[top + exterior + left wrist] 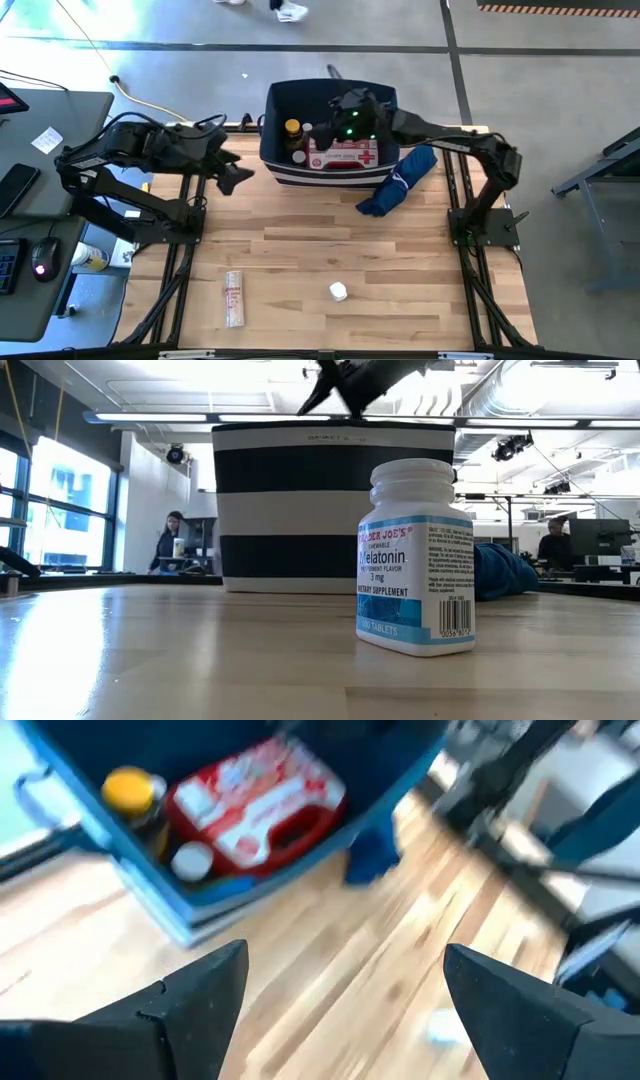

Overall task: Pick & place medical supplies in basket/bin
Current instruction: Put the rolled white bandage into the blue bin

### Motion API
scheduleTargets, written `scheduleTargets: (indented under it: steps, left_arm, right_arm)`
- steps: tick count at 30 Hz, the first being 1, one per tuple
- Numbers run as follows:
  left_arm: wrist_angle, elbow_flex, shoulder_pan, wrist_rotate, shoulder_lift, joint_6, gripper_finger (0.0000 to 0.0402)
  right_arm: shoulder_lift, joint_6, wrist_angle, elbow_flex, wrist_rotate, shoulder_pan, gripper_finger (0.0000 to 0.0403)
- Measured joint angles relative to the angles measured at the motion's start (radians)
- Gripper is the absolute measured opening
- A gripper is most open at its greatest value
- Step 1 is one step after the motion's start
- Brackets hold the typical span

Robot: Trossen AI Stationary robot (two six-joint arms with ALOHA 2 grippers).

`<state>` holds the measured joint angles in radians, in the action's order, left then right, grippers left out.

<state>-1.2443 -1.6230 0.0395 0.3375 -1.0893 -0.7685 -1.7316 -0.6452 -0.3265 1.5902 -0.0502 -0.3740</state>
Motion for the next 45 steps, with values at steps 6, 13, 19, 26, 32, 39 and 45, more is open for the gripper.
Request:
scheduleTargets:
  steps: [6,13,19,26,32,39,45]
  left_arm:
    - [-0.240,0.000,0.000,-0.109,-0.003,-0.024,0.0369]
    - [-0.318,0.029,0.000,-0.223,-0.031,-0.029,0.0369]
    - [-0.321,0.103,0.001,-0.332,-0.050,-0.127,0.0369]
    - [-0.281,0.192,0.020,-0.316,-0.073,-0.020,0.0369]
    - [-0.141,0.206,0.044,-0.463,-0.093,0.066,0.0369]
    - [-0.195,0.207,0.126,-0.375,-0.108,-0.165,0.0369]
    - [-0.226,0.236,0.231,-0.330,-0.125,-0.431,0.0369]
  right_arm:
    - [0.087,0.065,-0.080,-0.001,-0.004,0.026,0.0248]
    - [0.114,0.044,-0.220,-0.003,-0.028,0.155,0.0248]
    - [0.130,-0.086,-0.279,-0.003,0.167,0.318,0.0248]
    - [0.135,-0.262,-0.316,-0.003,0.322,0.444,0.0248]
    - [0.135,-0.380,-0.331,-0.003,0.370,0.560,0.0248]
    - [0.135,-0.387,-0.360,-0.003,0.458,0.660,0.0248]
    - [0.135,-0.344,-0.366,-0.003,0.451,0.714,0.0248]
